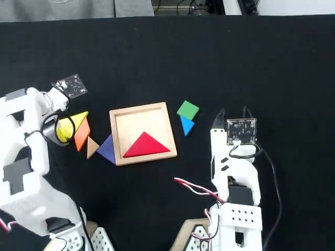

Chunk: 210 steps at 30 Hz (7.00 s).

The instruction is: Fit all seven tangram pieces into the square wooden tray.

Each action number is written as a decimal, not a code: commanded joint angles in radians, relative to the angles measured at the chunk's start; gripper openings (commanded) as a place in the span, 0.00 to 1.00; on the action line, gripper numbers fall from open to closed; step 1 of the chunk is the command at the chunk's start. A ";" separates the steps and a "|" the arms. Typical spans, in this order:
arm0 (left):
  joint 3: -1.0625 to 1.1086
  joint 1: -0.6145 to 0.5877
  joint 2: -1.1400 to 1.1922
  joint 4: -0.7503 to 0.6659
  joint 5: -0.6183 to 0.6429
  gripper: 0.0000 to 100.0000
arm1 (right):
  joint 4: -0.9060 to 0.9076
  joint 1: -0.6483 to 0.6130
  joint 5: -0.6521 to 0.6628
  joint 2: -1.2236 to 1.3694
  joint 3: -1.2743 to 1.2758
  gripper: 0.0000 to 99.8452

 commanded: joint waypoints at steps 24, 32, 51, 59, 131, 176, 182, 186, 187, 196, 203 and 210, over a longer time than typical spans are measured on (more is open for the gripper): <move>-0.166 0.076 0.209 0.008 -0.180 0.38 | -0.005 -0.015 0.005 -0.002 -0.007 0.20; -0.225 0.073 0.273 0.066 -0.209 0.21 | -0.005 -0.015 0.006 -0.002 -0.005 0.20; -0.774 0.130 0.285 0.667 -0.005 0.20 | -0.005 -0.015 0.006 -0.002 -0.007 0.20; -0.960 0.292 0.262 0.813 0.667 0.20 | -0.005 -0.015 0.006 -0.002 -0.008 0.20; -0.162 0.748 0.107 -0.049 1.771 0.33 | -0.005 -0.014 0.006 -0.002 -0.010 0.20; -0.206 0.889 0.167 0.227 1.775 0.33 | -0.005 -0.014 0.006 -0.002 -0.010 0.20; -0.294 0.885 0.051 0.388 1.768 0.33 | -0.005 -0.014 0.006 -0.002 -0.010 0.20; -0.274 0.911 -0.071 0.451 1.659 0.33 | -0.005 -0.011 0.006 -0.002 -0.010 0.20; -0.265 0.920 -0.106 0.468 1.631 0.33 | -0.005 -0.009 0.006 -0.002 -0.010 0.20; -0.079 0.797 -0.559 0.520 1.507 0.33 | -0.005 -0.006 0.005 -0.002 -0.010 0.20; 0.050 0.522 -0.876 0.644 1.465 0.33 | -0.005 -0.012 0.003 -0.002 -0.008 0.20; 0.410 0.228 -1.005 0.460 1.390 0.33 | -0.003 -0.015 0.000 -0.002 -0.004 0.20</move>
